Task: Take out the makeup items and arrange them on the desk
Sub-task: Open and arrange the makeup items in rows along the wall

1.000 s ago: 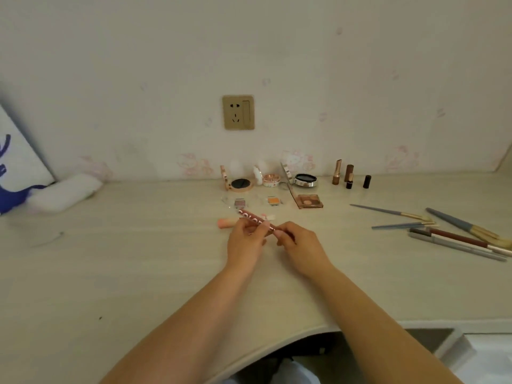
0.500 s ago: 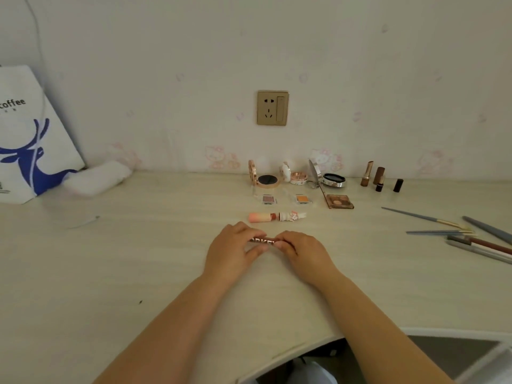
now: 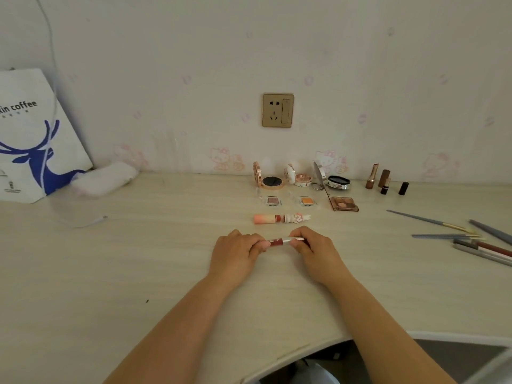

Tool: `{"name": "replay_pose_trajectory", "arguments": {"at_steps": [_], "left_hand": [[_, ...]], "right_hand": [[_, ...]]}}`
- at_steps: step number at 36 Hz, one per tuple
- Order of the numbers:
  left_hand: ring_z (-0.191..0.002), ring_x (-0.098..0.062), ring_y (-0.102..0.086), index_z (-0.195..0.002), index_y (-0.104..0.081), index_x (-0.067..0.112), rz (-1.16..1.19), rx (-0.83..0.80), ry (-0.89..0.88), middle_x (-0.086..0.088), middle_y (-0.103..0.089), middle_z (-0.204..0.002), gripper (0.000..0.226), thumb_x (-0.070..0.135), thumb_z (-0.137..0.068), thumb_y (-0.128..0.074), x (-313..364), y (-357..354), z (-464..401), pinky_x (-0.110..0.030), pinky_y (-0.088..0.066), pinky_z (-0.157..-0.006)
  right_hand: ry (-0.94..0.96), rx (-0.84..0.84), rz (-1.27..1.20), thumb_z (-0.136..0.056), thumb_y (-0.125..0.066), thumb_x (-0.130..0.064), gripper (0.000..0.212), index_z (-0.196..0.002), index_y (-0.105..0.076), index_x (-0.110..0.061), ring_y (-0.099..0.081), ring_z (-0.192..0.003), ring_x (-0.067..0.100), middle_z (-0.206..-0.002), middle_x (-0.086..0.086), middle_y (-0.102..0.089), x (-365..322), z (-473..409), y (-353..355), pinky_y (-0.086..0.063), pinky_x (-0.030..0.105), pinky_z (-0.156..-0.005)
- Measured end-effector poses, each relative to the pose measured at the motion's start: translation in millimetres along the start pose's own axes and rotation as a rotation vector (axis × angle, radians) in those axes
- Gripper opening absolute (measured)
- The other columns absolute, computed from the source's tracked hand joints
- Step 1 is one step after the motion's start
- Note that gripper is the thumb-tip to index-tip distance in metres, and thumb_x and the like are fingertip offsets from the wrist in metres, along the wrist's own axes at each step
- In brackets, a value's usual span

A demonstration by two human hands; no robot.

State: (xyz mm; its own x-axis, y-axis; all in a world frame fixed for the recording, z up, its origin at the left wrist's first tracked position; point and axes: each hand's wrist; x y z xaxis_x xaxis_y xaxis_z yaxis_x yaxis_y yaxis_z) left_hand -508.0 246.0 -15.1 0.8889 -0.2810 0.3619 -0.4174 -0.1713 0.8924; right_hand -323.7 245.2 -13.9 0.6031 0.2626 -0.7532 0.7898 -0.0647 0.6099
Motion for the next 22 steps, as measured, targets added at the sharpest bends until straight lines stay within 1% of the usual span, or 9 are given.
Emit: {"name": "replay_pose_trajectory", "arguments": {"at_steps": [4, 6, 8, 11, 13, 16, 17, 20, 22], "left_hand": [[-0.087, -0.017, -0.05, -0.096, -0.065, 0.028, 0.048, 0.01, 0.017, 0.01, -0.059, -0.075, 0.032, 0.045, -0.096, -0.038, 0.8, 0.1, 1.6, -0.031, -0.037, -0.074], [-0.089, -0.018, -0.049, -0.102, -0.065, 0.03, 0.051, 0.033, 0.003, 0.008, -0.065, -0.085, 0.031, 0.046, -0.095, -0.041, -1.0, -1.1, 0.9, -0.033, -0.04, -0.076], [-0.091, -0.019, -0.049, -0.106, -0.065, 0.03, 0.054, 0.064, -0.002, 0.006, -0.066, -0.091, 0.03, 0.047, -0.094, -0.044, -3.3, -2.1, -0.1, -0.034, -0.04, -0.077], [-0.092, -0.019, -0.048, -0.106, -0.066, 0.028, 0.085, 0.117, -0.002, 0.004, -0.065, -0.089, 0.028, 0.045, -0.092, -0.049, -4.6, -2.3, 0.2, -0.033, -0.039, -0.076], [-0.091, -0.02, -0.048, -0.105, -0.068, 0.027, 0.104, 0.134, -0.011, 0.003, -0.064, -0.086, 0.027, 0.044, -0.09, -0.052, -4.8, -2.1, 1.0, -0.034, -0.039, -0.075], [-0.09, -0.019, -0.048, -0.104, -0.068, 0.028, 0.115, 0.133, -0.011, 0.004, -0.063, -0.085, 0.026, 0.045, -0.089, -0.054, -4.9, -2.7, 1.2, -0.033, -0.039, -0.075], [-0.09, -0.019, -0.048, -0.104, -0.068, 0.028, 0.115, 0.136, -0.008, 0.005, -0.063, -0.085, 0.026, 0.045, -0.089, -0.054, -5.1, -2.6, 1.1, -0.033, -0.04, -0.075], [-0.091, -0.017, -0.047, -0.103, -0.067, 0.03, 0.115, 0.14, -0.014, 0.007, -0.062, -0.086, 0.025, 0.045, -0.089, -0.054, -4.8, -2.9, 1.3, -0.032, -0.039, -0.076], [-0.09, -0.016, -0.046, -0.103, -0.067, 0.031, 0.124, 0.14, -0.026, 0.008, -0.061, -0.086, 0.023, 0.044, -0.088, -0.055, -4.4, -2.5, 1.9, -0.031, -0.038, -0.076]], "right_hand": [[0.018, 0.022, -0.076, -0.089, -0.059, -0.011, 0.012, -0.089, -0.058, -0.022, -0.046, -0.068, 0.007, -0.08, -0.005, -0.056, -1.7, 2.0, -1.2, -0.037, 0.014, -0.062], [-0.004, 0.019, -0.05, -0.089, -0.06, -0.02, 0.008, -0.09, -0.055, -0.026, -0.047, -0.068, 0.007, -0.076, -0.008, -0.054, -3.5, 1.9, -1.6, -0.039, 0.021, -0.064], [-0.039, 0.005, -0.026, -0.092, -0.056, -0.03, 0.004, -0.094, -0.055, -0.027, -0.051, -0.068, 0.009, -0.072, -0.009, -0.055, -4.8, 1.7, -1.5, -0.04, 0.024, -0.066], [-0.071, 0.004, -0.019, -0.096, -0.045, -0.035, 0.018, -0.083, -0.054, -0.028, -0.054, -0.065, 0.014, -0.066, -0.003, -0.06, -5.3, 2.8, -1.7, -0.043, 0.031, -0.068], [-0.082, 0.013, 0.003, -0.097, -0.045, -0.032, 0.023, -0.075, -0.052, -0.029, -0.053, -0.063, 0.014, -0.064, -0.003, -0.06, -4.0, 2.8, -1.2, -0.043, 0.029, -0.066], [-0.077, 0.007, 0.005, -0.093, -0.053, -0.022, 0.011, -0.083, -0.055, -0.025, -0.048, -0.064, 0.009, -0.071, -0.006, -0.057, -3.8, 2.1, -0.1, -0.038, 0.02, -0.061], [-0.071, 0.001, 0.001, -0.091, -0.056, -0.02, 0.006, -0.087, -0.054, -0.024, -0.046, -0.065, 0.008, -0.073, -0.007, -0.054, -4.3, 1.7, 0.4, -0.038, 0.02, -0.062], [-0.069, -0.035, 0.003, -0.087, -0.062, -0.026, 0.01, -0.092, -0.055, -0.025, -0.047, -0.07, 0.008, -0.077, -0.009, -0.054, -5.9, 2.0, 0.4, -0.041, 0.027, -0.07], [-0.073, -0.057, 0.021, -0.091, -0.056, -0.033, 0.008, -0.092, -0.058, -0.025, -0.051, -0.072, 0.008, -0.078, -0.009, -0.059, -6.9, 2.1, -0.4, -0.042, 0.03, -0.072]]}}
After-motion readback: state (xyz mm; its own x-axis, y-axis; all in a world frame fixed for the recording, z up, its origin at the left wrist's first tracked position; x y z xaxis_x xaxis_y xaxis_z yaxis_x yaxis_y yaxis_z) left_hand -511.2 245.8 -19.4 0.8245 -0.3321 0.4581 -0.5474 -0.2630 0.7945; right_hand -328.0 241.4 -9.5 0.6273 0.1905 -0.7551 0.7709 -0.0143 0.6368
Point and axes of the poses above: each hand's wrist, its own z-axis away from the middle knuckle, its own y-axis out of the back of the hand, x = y × z
